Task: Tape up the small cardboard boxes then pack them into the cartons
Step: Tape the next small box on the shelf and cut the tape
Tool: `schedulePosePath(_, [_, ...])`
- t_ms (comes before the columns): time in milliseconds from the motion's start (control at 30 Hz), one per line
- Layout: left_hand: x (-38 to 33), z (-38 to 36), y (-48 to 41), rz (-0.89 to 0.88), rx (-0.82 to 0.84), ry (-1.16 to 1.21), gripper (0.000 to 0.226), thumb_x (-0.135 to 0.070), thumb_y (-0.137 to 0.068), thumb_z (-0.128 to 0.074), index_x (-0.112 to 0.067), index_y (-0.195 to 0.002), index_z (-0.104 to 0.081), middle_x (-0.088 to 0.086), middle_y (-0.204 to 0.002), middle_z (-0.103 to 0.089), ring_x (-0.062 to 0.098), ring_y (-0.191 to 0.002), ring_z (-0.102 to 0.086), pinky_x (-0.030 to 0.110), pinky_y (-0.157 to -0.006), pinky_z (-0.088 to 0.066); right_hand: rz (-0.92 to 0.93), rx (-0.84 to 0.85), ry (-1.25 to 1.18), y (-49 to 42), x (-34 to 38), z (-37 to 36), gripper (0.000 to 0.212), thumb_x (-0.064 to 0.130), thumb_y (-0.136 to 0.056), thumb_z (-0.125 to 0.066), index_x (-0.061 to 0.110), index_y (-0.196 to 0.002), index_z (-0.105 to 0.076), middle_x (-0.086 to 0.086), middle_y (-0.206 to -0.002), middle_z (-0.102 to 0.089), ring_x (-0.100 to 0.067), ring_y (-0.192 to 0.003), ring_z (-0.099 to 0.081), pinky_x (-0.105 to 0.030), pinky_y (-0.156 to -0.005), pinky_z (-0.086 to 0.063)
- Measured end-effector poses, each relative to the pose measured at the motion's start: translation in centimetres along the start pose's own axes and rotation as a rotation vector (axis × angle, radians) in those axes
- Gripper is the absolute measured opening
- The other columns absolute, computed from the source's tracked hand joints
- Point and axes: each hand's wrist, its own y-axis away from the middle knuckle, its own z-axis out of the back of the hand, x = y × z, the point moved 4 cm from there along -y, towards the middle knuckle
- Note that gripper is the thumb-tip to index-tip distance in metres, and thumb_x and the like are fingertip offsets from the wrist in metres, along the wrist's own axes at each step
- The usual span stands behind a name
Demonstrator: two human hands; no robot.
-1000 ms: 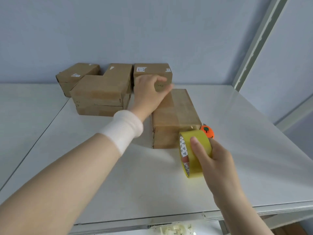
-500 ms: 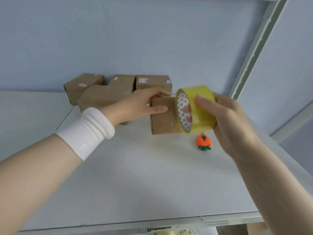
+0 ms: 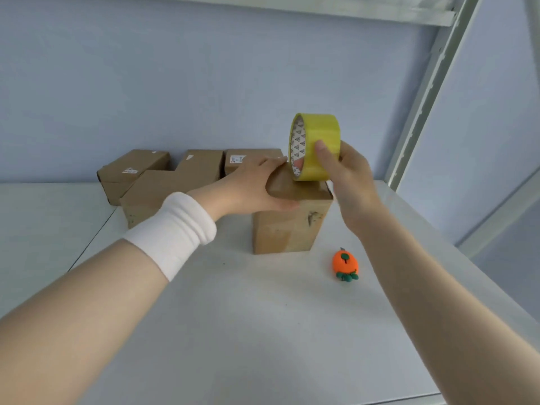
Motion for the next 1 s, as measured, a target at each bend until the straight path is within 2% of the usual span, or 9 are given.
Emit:
schedulePosePath(133, [0.6, 0.6, -1.5, -0.003, 0.066, 0.037, 0.083, -0.058, -0.076, -0.063, -0.030, -0.146, -0.027, 0.000, -0.145, -0.035, 0.017, -0.134, -0.032, 0.032, -0.110, -0.029, 0.020, -0.092, 0.051, -0.6, 0.0, -0.7, 0.021, 0.031, -0.096, -0.050, 0.014, -0.086, -0.059, 0.013, -0.060, -0.069, -0.004, -0.065, -0.064, -0.024, -0.067, -0.052])
schedulePosePath(267, [1.3, 0.5, -2.1, 0.011, 0.124, 0.130, 0.080, -0.056, -0.078, -0.064, -0.029, -0.145, -0.029, -0.003, -0.145, -0.037, 0.015, -0.133, -0.036, 0.032, -0.111, -0.030, 0.037, -0.129, -0.006, 1.4, 1.3, 0.0, 0.029, 0.034, -0.095, -0.050, 0.019, -0.074, -0.063, 0.010, -0.057, -0.069, -0.001, -0.053, -0.063, -0.014, -0.050, -0.049])
schedulePosePath(367, [1.5, 0.3, -2.2, 0.027, 0.113, 0.117, 0.078, -0.058, -0.077, -0.062, -0.034, -0.143, -0.028, 0.001, -0.139, -0.036, 0.018, -0.129, -0.036, 0.023, -0.098, -0.028, -0.010, -0.145, 0.048, 4.5, 0.5, 1.1, 0.031, 0.035, -0.093, -0.053, 0.021, -0.067, -0.064, 0.012, -0.054, -0.067, 0.003, -0.048, -0.060, -0.009, -0.042, -0.042])
schedulePosePath(600, [1.6, 0.2, -2.3, 0.033, 0.086, 0.104, 0.076, -0.058, -0.078, -0.061, -0.036, -0.143, -0.029, 0.003, -0.141, -0.035, 0.018, -0.132, -0.032, 0.021, -0.094, -0.024, -0.156, -0.171, 0.196, 7.4, -4.7, 1.0, 0.027, 0.039, -0.092, -0.052, 0.020, -0.075, -0.059, 0.014, -0.049, -0.063, -0.001, -0.046, -0.056, -0.018, -0.042, -0.039])
schedulePosePath(667, [1.4, 0.4, -2.0, -0.006, 0.059, 0.106, 0.072, -0.055, -0.080, -0.061, -0.029, -0.141, -0.033, 0.002, -0.140, -0.037, 0.014, -0.127, -0.035, 0.015, -0.090, -0.026, -0.172, -0.153, 0.227, 7.0, -4.8, 0.6, 0.028, 0.042, -0.092, -0.051, 0.019, -0.079, -0.060, 0.012, -0.055, -0.067, -0.008, -0.054, -0.060, -0.021, -0.047, -0.042])
schedulePosePath(767, [1.1, 1.4, -1.4, -0.038, 0.055, 0.080, 0.068, -0.059, -0.079, -0.058, -0.024, -0.135, -0.044, -0.006, -0.136, -0.045, 0.002, -0.114, -0.040, 0.000, -0.074, -0.028, -0.158, -0.129, 0.197, 6.6, -2.7, 1.2, 0.030, 0.040, -0.092, -0.051, 0.019, -0.075, -0.064, 0.012, -0.054, -0.067, -0.002, -0.046, -0.058, -0.013, -0.041, -0.039])
schedulePosePath(867, [1.4, 2.2, -0.3, 0.051, 0.163, 0.229, 0.053, -0.079, -0.065, -0.045, -0.052, -0.109, -0.057, -0.031, -0.110, -0.059, -0.021, -0.095, -0.051, 0.000, -0.073, -0.036, -0.160, -0.022, 0.066, 6.1, 0.2, 2.0, 0.038, 0.042, -0.090, -0.054, 0.016, -0.067, -0.070, 0.005, -0.060, -0.071, -0.005, -0.051, -0.065, -0.018, -0.047, -0.047])
schedulePosePath(933, [1.6, 1.8, 0.0, 0.104, 0.243, 0.365, 0.035, -0.074, -0.075, -0.044, -0.051, -0.092, -0.064, -0.028, -0.090, -0.067, -0.011, -0.085, -0.062, 0.009, -0.069, -0.046, -0.185, 0.064, 0.023, 5.3, 1.2, 1.8, 0.038, 0.044, -0.090, -0.054, 0.020, -0.067, -0.073, 0.002, -0.064, -0.073, -0.009, -0.057, -0.068, -0.023, -0.054, -0.055])
schedulePosePath(1000, [1.6, 1.8, -0.3, 0.128, 0.193, 0.362, 0.042, -0.068, -0.085, -0.039, -0.038, -0.087, -0.068, -0.018, -0.084, -0.069, 0.005, -0.084, -0.065, 0.021, -0.071, -0.048, -0.223, 0.061, 0.046, 3.9, 1.3, 1.1, 0.042, 0.044, -0.092, -0.051, 0.015, -0.066, -0.067, 0.005, -0.055, -0.069, -0.007, -0.047, -0.064, -0.018, -0.048, -0.052])
